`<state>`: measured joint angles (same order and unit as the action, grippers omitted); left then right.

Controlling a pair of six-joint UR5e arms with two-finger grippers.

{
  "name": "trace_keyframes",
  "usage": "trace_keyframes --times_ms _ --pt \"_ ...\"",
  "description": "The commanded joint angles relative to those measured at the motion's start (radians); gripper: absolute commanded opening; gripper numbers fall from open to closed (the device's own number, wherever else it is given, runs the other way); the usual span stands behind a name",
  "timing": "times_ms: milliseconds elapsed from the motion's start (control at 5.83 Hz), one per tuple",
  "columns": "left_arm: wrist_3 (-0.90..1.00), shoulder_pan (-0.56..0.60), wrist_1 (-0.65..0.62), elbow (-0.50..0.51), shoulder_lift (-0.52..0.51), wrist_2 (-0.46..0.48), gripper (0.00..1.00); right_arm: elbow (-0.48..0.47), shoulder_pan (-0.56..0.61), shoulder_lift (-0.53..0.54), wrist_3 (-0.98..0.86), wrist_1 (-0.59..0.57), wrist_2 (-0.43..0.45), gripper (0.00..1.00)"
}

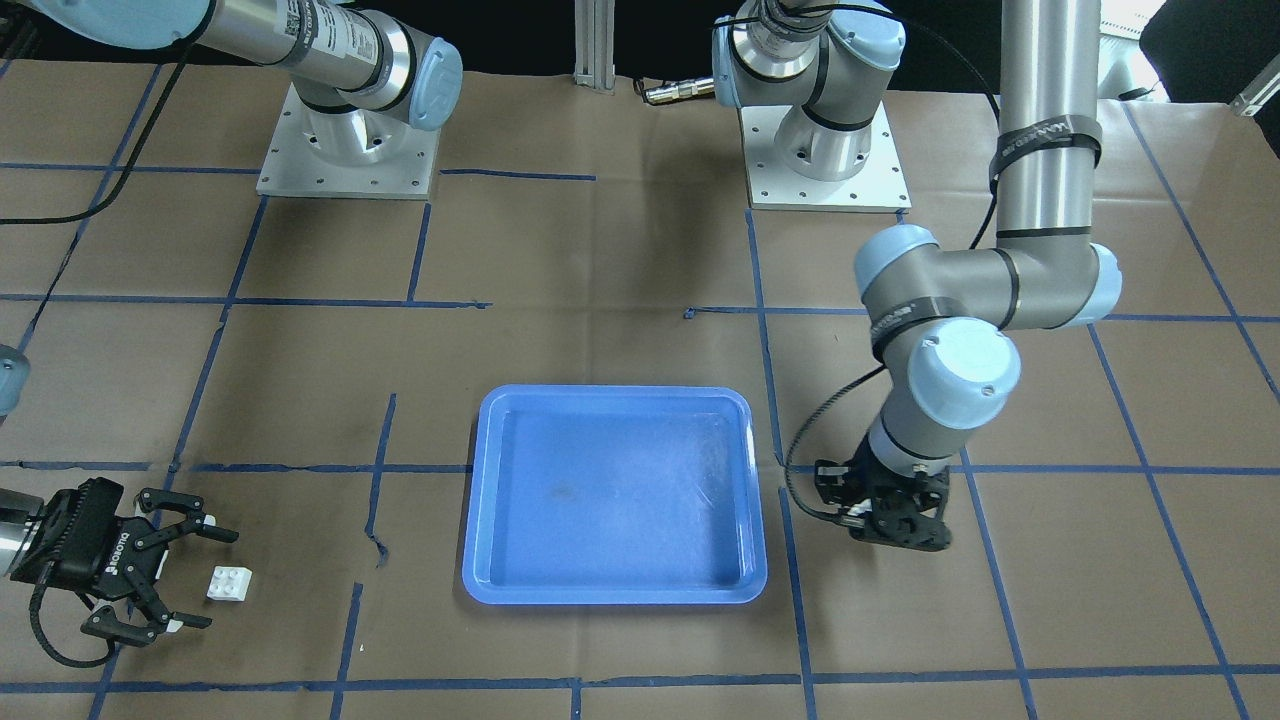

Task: Assemble white blocks and place on blue tray

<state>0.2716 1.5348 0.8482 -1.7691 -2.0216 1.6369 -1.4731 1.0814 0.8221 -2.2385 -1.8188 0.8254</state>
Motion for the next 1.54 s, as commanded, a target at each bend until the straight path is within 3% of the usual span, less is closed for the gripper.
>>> trace_keyframes --times_ms 0,343,514,1029,1371 --pt "0.003 0.205 -0.018 0.005 0.011 -0.002 0.16 0.004 0.0 -0.008 0.011 -0.004 0.038 0.98" --pt "0.035 0.313 -0.018 0.007 0.004 -0.002 0.16 0.011 0.0 -0.006 0.014 -0.004 0.031 0.67" --pt "0.176 0.318 -0.02 0.008 -0.005 -0.005 0.16 0.013 0.002 -0.004 0.014 -0.002 0.024 0.58" --pt "0.895 0.32 -0.024 0.007 -0.019 -0.009 0.17 0.014 0.0 0.0 0.01 -0.002 0.023 0.33" --pt "1.11 0.321 -0.066 0.008 -0.069 -0.147 0.26 0.016 0.002 0.038 0.019 0.001 0.023 0.27"
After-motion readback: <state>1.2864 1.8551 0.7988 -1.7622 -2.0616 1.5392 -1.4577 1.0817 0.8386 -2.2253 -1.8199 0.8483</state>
